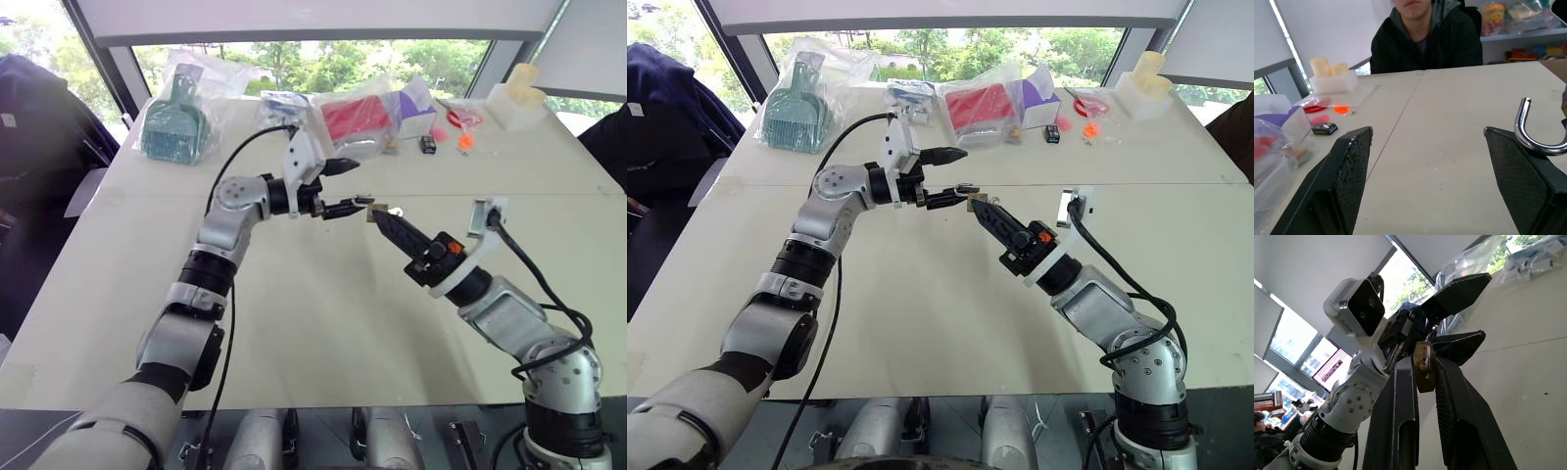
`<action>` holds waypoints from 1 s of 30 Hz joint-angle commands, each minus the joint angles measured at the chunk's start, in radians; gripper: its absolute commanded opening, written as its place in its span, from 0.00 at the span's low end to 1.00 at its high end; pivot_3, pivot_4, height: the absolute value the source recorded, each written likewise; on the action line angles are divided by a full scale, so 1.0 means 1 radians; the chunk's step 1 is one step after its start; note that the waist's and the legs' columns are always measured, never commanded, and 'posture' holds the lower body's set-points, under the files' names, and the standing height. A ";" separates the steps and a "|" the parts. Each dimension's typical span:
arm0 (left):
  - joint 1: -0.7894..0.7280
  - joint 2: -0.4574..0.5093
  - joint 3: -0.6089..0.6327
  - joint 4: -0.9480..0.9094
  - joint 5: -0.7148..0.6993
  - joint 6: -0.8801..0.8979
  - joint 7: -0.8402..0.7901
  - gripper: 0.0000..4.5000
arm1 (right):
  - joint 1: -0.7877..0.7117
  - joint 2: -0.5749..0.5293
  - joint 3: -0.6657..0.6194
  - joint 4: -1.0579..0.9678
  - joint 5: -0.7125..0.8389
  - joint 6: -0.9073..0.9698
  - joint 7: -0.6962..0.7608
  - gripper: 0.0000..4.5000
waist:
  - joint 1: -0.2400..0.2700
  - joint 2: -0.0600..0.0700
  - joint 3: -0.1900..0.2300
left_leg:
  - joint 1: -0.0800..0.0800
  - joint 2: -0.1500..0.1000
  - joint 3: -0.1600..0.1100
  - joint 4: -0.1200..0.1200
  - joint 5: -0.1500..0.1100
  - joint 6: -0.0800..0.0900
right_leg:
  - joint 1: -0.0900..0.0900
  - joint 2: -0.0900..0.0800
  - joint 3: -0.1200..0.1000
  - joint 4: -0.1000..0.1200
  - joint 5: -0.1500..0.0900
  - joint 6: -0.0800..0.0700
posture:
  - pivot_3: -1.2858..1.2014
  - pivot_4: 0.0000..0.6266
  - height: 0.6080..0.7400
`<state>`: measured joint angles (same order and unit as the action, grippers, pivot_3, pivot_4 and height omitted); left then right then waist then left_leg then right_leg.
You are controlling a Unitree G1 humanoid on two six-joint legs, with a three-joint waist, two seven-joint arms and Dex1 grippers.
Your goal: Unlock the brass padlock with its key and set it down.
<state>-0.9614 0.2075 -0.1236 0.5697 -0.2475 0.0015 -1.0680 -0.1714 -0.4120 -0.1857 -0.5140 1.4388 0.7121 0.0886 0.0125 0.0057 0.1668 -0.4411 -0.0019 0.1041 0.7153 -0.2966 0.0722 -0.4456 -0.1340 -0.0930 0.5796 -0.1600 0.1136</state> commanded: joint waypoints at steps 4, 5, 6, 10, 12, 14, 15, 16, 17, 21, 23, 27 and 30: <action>0.052 0.056 0.020 -0.070 0.020 0.027 0.028 0.84 | 0.011 0.006 -0.007 0.025 -0.035 -0.013 -0.028 0.00 | -0.001 0.000 0.000 | 0.000 0.000 0.000 0.000 0.000 0.000 | 0.000 0.000 0.000 0.000 0.000 0.000 | 0.52 0.24 0.96; 0.075 0.071 0.026 -0.107 0.004 0.064 0.024 0.84 | 0.011 -0.002 0.010 0.058 -0.071 0.000 -0.031 0.00 | -0.002 0.000 0.000 | 0.000 0.000 0.000 0.000 0.000 0.000 | 0.000 0.000 0.000 0.000 0.000 0.000 | 0.52 0.24 0.96; 0.098 0.086 0.030 -0.148 -0.014 0.104 0.018 0.84 | 0.007 -0.005 0.023 0.087 -0.095 0.013 -0.032 0.00 | -0.003 0.000 0.000 | 0.000 0.000 0.000 0.000 0.000 0.000 | 0.000 0.000 0.000 0.000 0.000 0.000 | 0.52 0.24 0.96; 0.224 0.176 0.025 -0.370 -0.086 0.310 -0.020 0.84 | -0.050 0.026 0.039 0.244 -0.130 0.038 -0.001 0.00 | -0.007 0.000 0.000 | 0.000 0.000 0.000 0.000 0.000 0.000 | -0.001 0.000 0.000 0.000 -0.001 -0.002 | 0.52 0.24 0.96; 0.291 0.222 0.030 -0.485 -0.126 0.411 -0.019 0.84 | -0.106 0.046 0.039 0.349 -0.155 0.046 0.022 0.00 | -0.010 0.001 0.000 | 0.000 0.001 0.000 0.000 0.000 -0.001 | -0.001 0.000 0.000 0.000 -0.001 -0.002 | 0.52 0.24 0.96; 0.352 0.257 0.042 -0.587 -0.164 0.492 -0.003 0.84 | -0.168 0.057 0.033 0.459 -0.185 0.057 0.050 0.00 | -0.014 0.002 0.001 | 0.000 0.001 0.000 0.000 0.002 -0.003 | -0.001 0.000 0.000 0.000 -0.001 -0.003 | 0.52 0.24 0.96; 0.379 0.270 0.049 -0.632 -0.181 0.529 0.009 0.84 | -0.198 0.059 0.029 0.514 -0.199 0.064 0.063 0.00 | -0.013 0.002 0.001 | 0.000 0.000 0.000 0.000 0.003 -0.006 | -0.001 0.000 0.000 0.001 -0.001 -0.003 | 0.52 0.24 0.96; 0.402 0.281 0.055 -0.669 -0.193 0.558 0.021 0.84 | -0.233 0.057 0.027 0.582 -0.218 0.075 0.077 0.00 | -0.017 0.002 0.001 | 0.000 0.000 0.000 0.000 0.004 -0.006 | -0.001 0.000 0.000 0.000 -0.001 -0.003 | 0.52 0.24 0.96; 0.422 0.289 0.059 -0.702 -0.202 0.580 0.033 0.84 | -0.262 0.053 0.023 0.641 -0.237 0.085 0.090 0.00 | -0.017 0.003 0.001 | 0.000 0.000 0.000 0.000 0.004 -0.007 | -0.001 0.000 0.000 0.000 -0.001 -0.003 | 0.52 0.24 0.96; 0.461 0.300 0.062 -0.767 -0.218 0.625 0.076 0.85 | -0.342 0.003 0.042 0.782 -0.347 0.138 0.162 0.43 | -0.012 0.003 0.002 | 0.000 0.000 0.000 -0.001 0.004 -0.007 | 0.000 0.000 0.000 0.001 -0.002 -0.003 | 0.52 0.24 0.96; 0.470 0.300 0.056 -0.779 -0.218 0.627 0.091 0.85 | -0.349 -0.023 0.039 0.795 -0.386 0.163 0.187 0.66 | -0.012 0.003 0.002 | 0.000 0.000 0.000 -0.001 0.004 -0.007 | 0.000 0.000 0.000 0.000 -0.002 -0.003 | 0.52 0.24 0.96; 0.481 0.283 0.049 -0.789 -0.213 0.613 0.122 0.85 | -0.241 -0.190 0.052 0.627 -0.515 0.181 0.234 0.96 | 0.006 0.004 0.002 | 0.001 0.000 0.000 -0.001 0.004 -0.007 | 0.001 0.000 0.000 0.000 -0.002 -0.002 | 0.52 0.24 0.96; 0.486 0.274 0.050 -0.778 -0.216 0.607 0.135 0.85 | -0.116 -0.316 0.028 0.431 -0.588 0.153 0.288 0.96 | 0.025 0.004 0.001 | 0.000 -0.001 -0.001 0.000 0.004 -0.008 | 0.002 -0.001 0.000 -0.001 -0.002 -0.002 | 0.52 0.24 0.96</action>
<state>-0.4685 0.4879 -0.0892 -0.1864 -0.4485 0.6252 -0.9412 -0.3126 -0.7025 -0.1327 0.0027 0.8889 0.8766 0.3538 0.0378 0.0100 0.1683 -0.4412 -0.0036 0.1040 0.7150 -0.2927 0.0648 -0.4442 -0.1349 -0.0928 0.5776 -0.1622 0.1115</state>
